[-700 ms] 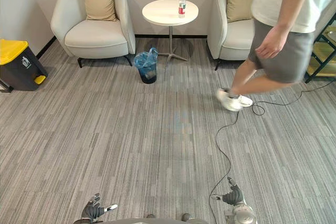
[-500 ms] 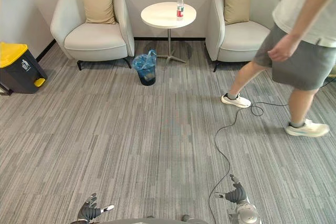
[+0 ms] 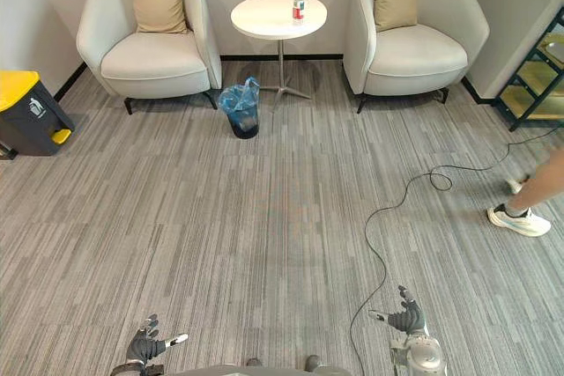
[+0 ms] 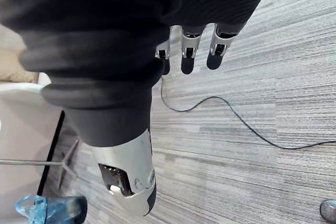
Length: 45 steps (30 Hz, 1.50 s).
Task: Gather rubbish on tea table into small bin, then transfer packed bag to large trash can.
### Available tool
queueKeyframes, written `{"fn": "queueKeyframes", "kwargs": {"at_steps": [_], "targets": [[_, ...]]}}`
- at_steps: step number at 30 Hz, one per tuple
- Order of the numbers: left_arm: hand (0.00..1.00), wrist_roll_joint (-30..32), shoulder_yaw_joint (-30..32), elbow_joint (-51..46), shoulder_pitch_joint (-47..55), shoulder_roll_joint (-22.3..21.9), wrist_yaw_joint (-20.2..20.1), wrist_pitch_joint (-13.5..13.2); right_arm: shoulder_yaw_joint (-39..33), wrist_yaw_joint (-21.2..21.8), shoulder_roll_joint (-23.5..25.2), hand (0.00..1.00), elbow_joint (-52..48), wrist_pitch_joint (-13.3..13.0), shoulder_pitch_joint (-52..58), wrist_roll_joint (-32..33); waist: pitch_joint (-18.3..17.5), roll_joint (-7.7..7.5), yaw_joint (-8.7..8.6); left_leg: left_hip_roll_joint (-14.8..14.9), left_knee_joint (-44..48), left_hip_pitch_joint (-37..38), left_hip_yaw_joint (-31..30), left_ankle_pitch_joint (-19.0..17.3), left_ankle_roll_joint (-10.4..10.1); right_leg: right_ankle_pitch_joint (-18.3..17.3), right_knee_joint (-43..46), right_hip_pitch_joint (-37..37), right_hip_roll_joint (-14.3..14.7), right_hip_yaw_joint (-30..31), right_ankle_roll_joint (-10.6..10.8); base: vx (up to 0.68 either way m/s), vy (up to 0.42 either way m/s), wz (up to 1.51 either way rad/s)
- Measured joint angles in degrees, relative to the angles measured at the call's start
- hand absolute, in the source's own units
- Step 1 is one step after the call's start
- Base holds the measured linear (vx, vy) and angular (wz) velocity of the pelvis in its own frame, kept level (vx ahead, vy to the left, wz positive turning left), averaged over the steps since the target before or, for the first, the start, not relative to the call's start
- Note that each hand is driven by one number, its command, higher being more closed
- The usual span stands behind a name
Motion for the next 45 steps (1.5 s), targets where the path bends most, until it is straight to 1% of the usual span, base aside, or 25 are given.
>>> {"fn": "queueKeyframes", "kwargs": {"at_steps": [5,9,13,15,16,17,18,19,20,22,24,26,28,29,30,31,32,34,36,37,39,41,43,44,45], "targets": [[0.00,-0.6,-0.3,-5.5,0.3,0.0,0.1,0.1,-0.6,-1.1,2.0,0.00,0.1,1.1,-0.8,0.6,1.4,-1.23,-0.15,-0.9,9.5,-4.6,0.3,-7.9,1.4,-12.6,21.9,-10.7,-3.8,-0.9,1.9,0.02,0.059,-0.04],[0.00,-0.6,-2.4,-5.8,0.0,1.2,0.3,1.0,1.1,-1.2,2.2,0.00,0.1,2.1,-1.5,0.6,2.8,-1.52,-0.45,-1.4,10.6,-1.9,0.2,-11.5,2.5,-14.8,41.4,-19.7,-8.5,-7.0,3.2,0.23,0.051,-0.08],[0.00,-1.2,-3.4,-5.8,-2.4,1.6,1.5,1.2,1.7,-1.6,2.0,0.00,0.0,2.2,-3.0,0.8,5.0,-0.46,-0.92,1.7,6.8,4.9,-0.6,-13.4,0.5,-13.5,33.9,-27.4,-8.5,-12.8,3.2,0.45,-0.057,0.16],[0.00,-1.7,-3.7,-5.7,-4.3,1.6,1.7,1.2,1.7,-2.2,1.8,0.00,-1.4,2.2,-3.5,1.7,5.9,-0.08,-1.92,3.0,2.6,8.5,-2.3,-13.2,-1.1,-8.2,26.2,-30.5,-7.4,-13.1,3.1,0.61,-0.154,0.58],[0.00,-1.7,-3.8,-5.6,-4.9,1.5,2.0,1.1,1.7,-2.5,1.6,0.00,-3.0,2.1,-3.2,1.7,5.7,-0.79,-2.87,3.6,1.5,10.2,-3.9,-13.6,-2.7,-3.5,24.9,-31.5,-7.4,-12.7,1.3,0.86,-0.276,0.72],[0.00,-1.6,-4.5,-4.9,-5.0,1.0,2.4,1.1,1.7,-3.1,1.5,0.00,-4.8,2.1,-2.6,1.7,5.8,0.38,-3.67,5.7,4.4,11.1,-5.2,-14.1,-4.4,-2.5,31.0,-31.8,-7.3,-13.3,-3.1,0.87,-0.301,0.55],[0.00,-1.6,-4.8,-4.9,-4.9,0.9,2.4,1.1,1.7,-3.2,1.7,0.00,-5.7,2.1,-2.6,1.7,5.8,0.66,-3.62,6.7,7.8,10.1,-5.2,-13.4,-5.5,-5.0,32.7,-31.5,-7.0,-13.8,-3.8,0.88,-0.348,0.32],[0.00,-1.6,-4.7,-4.8,-4.9,0.9,2.4,1.1,2.0,-3.1,2.2,0.00,-6.8,2.0,-2.6,1.6,5.9,0.86,-3.56,9.1,19.9,5.1,-5.7,-10.1,-6.6,-9.1,33.9,-29.6,-6.3,-14.7,-4.3,0.76,-0.325,0.17],[0.00,-1.6,-4.7,-4.4,-4.9,0.8,2.4,1.1,3.0,-3.2,2.2,0.00,-7.0,2.0,-2.7,1.6,6.5,1.60,-3.04,12.6,35.7,-1.0,-6.6,-3.5,-4.9,-11.3,31.6,-24.7,-4.2,-15.6,-4.8,0.90,-0.371,0.11],[0.00,-1.6,-4.5,-4.0,-4.5,0.8,2.3,1.2,4.2,-3.3,2.6,0.00,-7.0,1.9,-3.3,1.7,7.5,1.91,-1.59,15.7,53.2,-7.6,-6.7,-4.6,-3.0,-12.3,26.5,-16.6,-0.8,-14.8,-5.5,0.60,-0.209,-0.15],[0.00,-1.6,-4.4,-4.1,-4.5,0.7,2.3,1.1,4.1,-3.4,4.0,0.00,-7.1,0.9,-4.2,2.3,9.3,-0.50,0.47,13.0,59.8,-16.1,-5.0,-6.9,0.7,-12.4,17.4,-3.5,-0.3,-12.9,-5.6,0.78,-0.176,-0.07],[0.00,-1.6,-4.4,-4.2,-4.4,0.4,2.4,1.1,4.1,-3.5,3.5,0.00,-7.2,0.2,-5.3,2.4,9.9,-1.63,2.07,8.9,52.7,-23.3,-3.2,-7.0,0.9,-12.4,11.4,3.6,-0.8,-11.5,-5.5,0.76,-0.107,-0.22],[0.00,-1.6,-4.4,-4.2,-4.6,-0.3,2.4,1.1,4.3,-3.5,2.6,0.00,-6.6,-0.1,-7.4,2.8,10.0,-1.79,4.08,4.0,36.9,-29.4,-4.4,-6.3,-0.1,-12.8,8.0,7.2,-1.7,-9.8,-4.8,0.68,0.004,-0.66],[0.00,-1.6,-4.2,-4.2,-4.3,-0.8,2.4,1.1,4.5,-3.6,2.3,0.00,-6.4,-0.2,-8.5,2.8,10.0,-1.70,5.39,1.9,24.4,-31.3,-5.6,-3.0,-2.2,-13.5,6.3,9.6,-2.1,-8.4,-3.7,0.57,0.066,-0.74],[0.00,-1.7,-4.1,-4.1,-4.0,-1.0,2.4,1.1,4.6,-3.7,2.3,0.00,-6.3,-0.2,-8.8,2.8,10.0,-1.55,6.02,1.2,16.9,-31.0,-6.1,0.0,-2.2,-13.9,5.2,11.6,-1.9,-7.6,-2.9,0.75,0.134,-0.91],[0.00,-1.7,-4.1,-4.0,-2.4,-1.1,2.5,1.0,5.4,-4.3,2.3,0.00,-6.0,-0.1,-8.8,2.8,9.3,-0.05,6.89,1.4,8.6,-30.5,-7.3,7.0,0.0,-15.6,4.5,15.0,-0.7,-5.5,-0.5,0.79,0.197,-0.77],[0.00,-1.7,-3.8,-2.8,-3.1,-0.7,2.6,1.1,5.7,-4.6,3.5,0.00,-4.8,0.0,-9.0,2.8,8.9,-2.70,7.40,0.2,14.3,-31.3,-7.1,10.3,3.6,-17.4,6.2,16.4,-3.3,-3.6,0.4,0.81,0.214,-0.54],[0.00,-1.7,-2.9,-2.9,-4.1,-0.4,2.5,1.1,5.7,-4.6,3.9,0.00,-4.1,0.0,-9.3,2.7,8.2,-5.94,7.40,-1.7,20.8,-32.0,-5.6,3.6,5.1,-16.3,16.2,13.0,-6.8,-1.7,2.4,0.86,0.210,-0.12],[0.00,-1.7,-2.2,-2.4,-4.1,0.1,2.7,1.1,5.7,-4.5,4.2,0.00,-3.7,0.0,-9.1,2.2,8.2,-6.42,6.99,-1.9,25.6,-28.7,-4.6,-3.2,6.2,-11.0,35.4,7.4,-8.8,1.5,9.2,0.88,0.206,-0.13],[0.00,-1.7,-2.3,-1.7,-4.1,0.6,2.7,1.3,6.2,-4.4,4.4,0.00,-3.4,0.0,-9.2,2.1,8.2,-6.45,6.71,-2.3,25.8,-24.3,-4.3,-6.3,6.5,-11.2,49.6,2.5,-9.7,2.2,12.4,0.68,0.138,-0.15],[0.00,-1.7,-2.3,-1.7,-4.0,0.9,3.1,1.3,8.1,-4.3,4.6,0.00,-3.1,0.0,-8.9,2.0,8.2,-6.20,5.71,-2.9,21.7,-15.6,-4.6,-8.3,6.5,-13.3,61.0,-3.4,-12.0,-2.3,7.9,0.64,0.110,-0.10],[0.00,-1.8,-2.3,-1.9,-4.5,1.2,3.7,1.2,9.5,-4.3,4.7,0.00,-3.4,-0.2,-8.4,1.6,7.9,-5.26,5.15,-2.3,13.8,-5.9,-5.8,-9.1,5.5,-16.3,57.7,-11.8,-12.4,-9.0,2.3,0.57,0.051,0.00],[0.00,-1.8,-2.3,-2.1,-4.8,1.3,3.8,1.0,9.6,-4.2,4.8,0.00,-3.3,-0.1,-8.2,1.6,8.2,-4.57,4.04,-1.3,11.5,-2.2,-7.1,-9.9,4.9,-16.6,47.8,-16.5,-10.7,-9.9,2.1,0.54,-0.063,0.39],[0.00,-1.9,-2.3,-1.9,-4.8,1.3,3.8,1.1,9.6,-4.2,4.7,0.00,-3.3,-0.1,-7.5,1.6,8.2,-4.31,2.78,-0.6,10.0,0.7,-8.7,-10.3,4.5,-15.0,33.7,-19.6,-8.3,-8.6,3.3,0.66,-0.150,0.66],[0.00,-1.9,-2.3,-1.9,-5.0,1.2,3.8,1.1,9.5,-4.2,4.7,0.00,-3.3,0.0,-7.3,1.6,8.2,-4.31,2.41,-0.4,9.7,1.5,-9.7,-10.5,4.1,-13.0,27.8,-20.5,-7.6,-7.6,3.4,0.68,-0.182,0.90]]}}
